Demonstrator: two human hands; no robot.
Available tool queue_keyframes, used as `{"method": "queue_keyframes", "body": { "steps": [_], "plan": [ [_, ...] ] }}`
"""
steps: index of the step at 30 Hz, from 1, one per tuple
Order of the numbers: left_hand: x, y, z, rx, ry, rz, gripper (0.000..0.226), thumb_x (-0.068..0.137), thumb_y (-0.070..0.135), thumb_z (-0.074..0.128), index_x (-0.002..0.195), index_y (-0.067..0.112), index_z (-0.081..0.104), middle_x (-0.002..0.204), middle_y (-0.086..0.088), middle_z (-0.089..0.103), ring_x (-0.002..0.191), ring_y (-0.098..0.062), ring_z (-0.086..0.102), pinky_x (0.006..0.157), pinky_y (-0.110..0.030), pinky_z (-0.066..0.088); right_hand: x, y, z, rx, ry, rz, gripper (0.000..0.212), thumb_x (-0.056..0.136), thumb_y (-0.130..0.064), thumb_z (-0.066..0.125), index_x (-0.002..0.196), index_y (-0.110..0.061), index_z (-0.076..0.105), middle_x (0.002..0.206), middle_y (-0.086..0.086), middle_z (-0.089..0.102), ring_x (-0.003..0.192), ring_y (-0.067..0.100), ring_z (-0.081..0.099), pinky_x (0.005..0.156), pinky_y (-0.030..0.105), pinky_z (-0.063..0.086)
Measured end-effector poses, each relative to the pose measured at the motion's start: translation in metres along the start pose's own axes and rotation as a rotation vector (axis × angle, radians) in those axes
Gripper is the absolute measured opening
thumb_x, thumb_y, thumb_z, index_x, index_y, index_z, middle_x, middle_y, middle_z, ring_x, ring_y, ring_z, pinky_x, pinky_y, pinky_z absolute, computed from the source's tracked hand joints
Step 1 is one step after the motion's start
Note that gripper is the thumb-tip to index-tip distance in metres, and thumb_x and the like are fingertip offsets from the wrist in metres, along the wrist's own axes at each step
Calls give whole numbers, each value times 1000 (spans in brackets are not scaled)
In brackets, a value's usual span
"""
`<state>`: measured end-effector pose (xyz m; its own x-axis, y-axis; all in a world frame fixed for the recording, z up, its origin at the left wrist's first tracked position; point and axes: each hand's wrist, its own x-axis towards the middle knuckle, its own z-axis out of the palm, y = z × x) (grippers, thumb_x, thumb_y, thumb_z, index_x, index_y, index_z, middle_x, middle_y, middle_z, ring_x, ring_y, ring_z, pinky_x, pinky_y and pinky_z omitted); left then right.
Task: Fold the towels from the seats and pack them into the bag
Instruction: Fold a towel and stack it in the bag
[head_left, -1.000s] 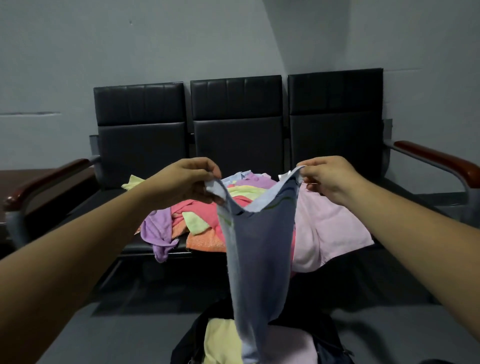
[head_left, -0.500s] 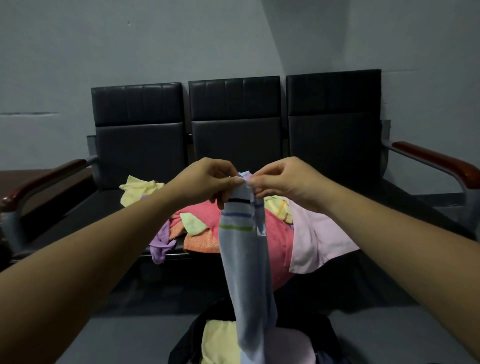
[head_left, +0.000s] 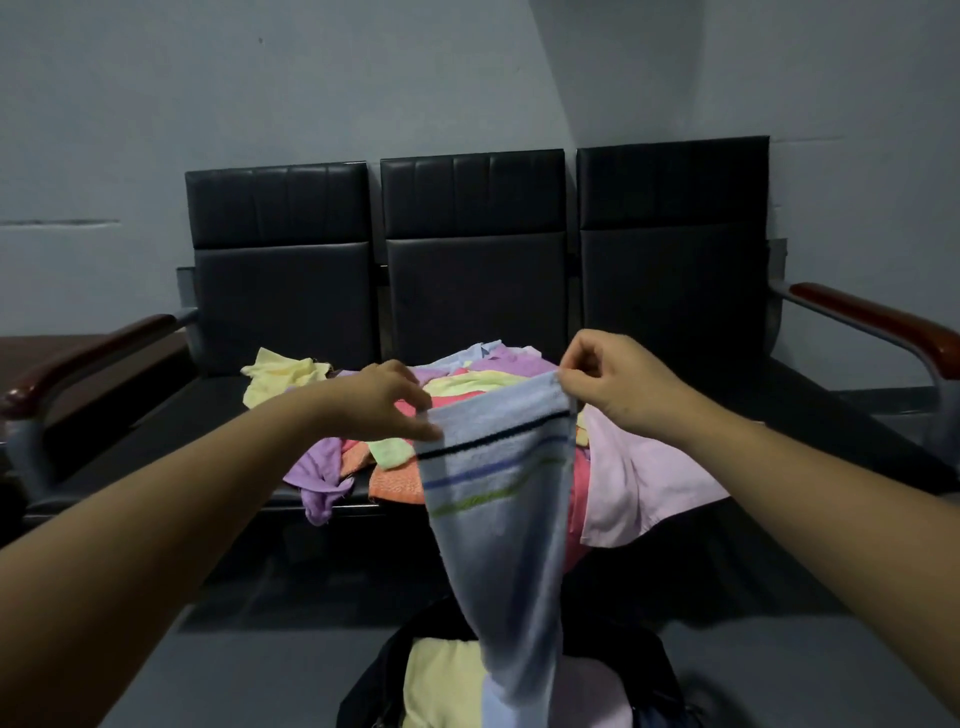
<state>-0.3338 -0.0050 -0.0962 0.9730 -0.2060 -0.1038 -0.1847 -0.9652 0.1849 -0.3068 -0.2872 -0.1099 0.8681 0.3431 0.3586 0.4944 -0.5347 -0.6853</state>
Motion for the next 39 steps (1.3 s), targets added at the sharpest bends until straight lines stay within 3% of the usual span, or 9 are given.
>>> {"method": "queue_keyframes", "body": {
  "steps": [5,8,10,14,18,27,33,37,39],
  "plan": [
    [2,12,-10,-365,471,72,25,91,33,71,77,13,66,67,1,64,58,-7,58,58,-23,47,15,9,1,78,230,81,16,96,-8,54,82,-14,60,79,6,64,74,24,61,73,43,53],
    [-2,36,-31,-1054,630,255,7,88,16,71,84,11,67,69,3,69,62,-4,63,64,-20,57,39,-14,-21,843,369,78,22,98,-1,51,80,-10,61,75,5,65,72,17,60,72,33,52],
    [2,42,-47,-1082,684,301,11,84,19,74,93,14,70,78,4,72,69,-6,66,68,-22,59,51,-21,-37,1272,220,21,14,100,-4,51,102,1,64,98,19,70,88,27,67,88,41,58],
    [15,29,-52,-472,749,72,21,90,28,73,106,14,74,91,-1,74,78,-8,68,78,-29,60,51,-2,-33,508,231,133,11,96,1,62,100,-6,69,98,15,72,86,22,70,81,35,60],
    [16,32,-33,-505,722,89,12,92,29,72,97,18,74,88,1,74,81,-13,70,77,-30,60,46,11,-29,313,227,146,22,92,0,68,114,-1,71,102,12,73,94,21,71,81,31,60],
    [13,57,-29,-905,652,195,8,94,19,69,92,11,72,85,-8,72,78,-14,67,73,-30,61,33,-22,-3,899,-88,99,18,102,-7,49,93,-16,61,82,1,62,74,16,58,69,33,47],
    [23,53,-15,-1047,600,125,11,95,20,68,94,10,72,86,-7,71,84,-24,68,81,-39,59,33,-31,25,876,-184,186,14,105,-7,45,102,-10,59,83,3,62,73,15,60,60,27,54],
    [22,45,2,-1447,273,265,24,94,23,64,111,6,67,101,-9,75,95,-23,71,84,-34,59,46,-36,18,1088,-57,198,26,105,-2,41,89,-3,61,74,9,63,63,18,63,59,28,57],
    [19,42,17,-1279,91,290,29,89,19,69,115,7,68,110,-10,75,103,-24,72,88,-33,57,53,-36,12,1134,18,235,22,104,-2,44,92,-3,63,76,11,62,67,21,63,66,33,59]
  ]
}}
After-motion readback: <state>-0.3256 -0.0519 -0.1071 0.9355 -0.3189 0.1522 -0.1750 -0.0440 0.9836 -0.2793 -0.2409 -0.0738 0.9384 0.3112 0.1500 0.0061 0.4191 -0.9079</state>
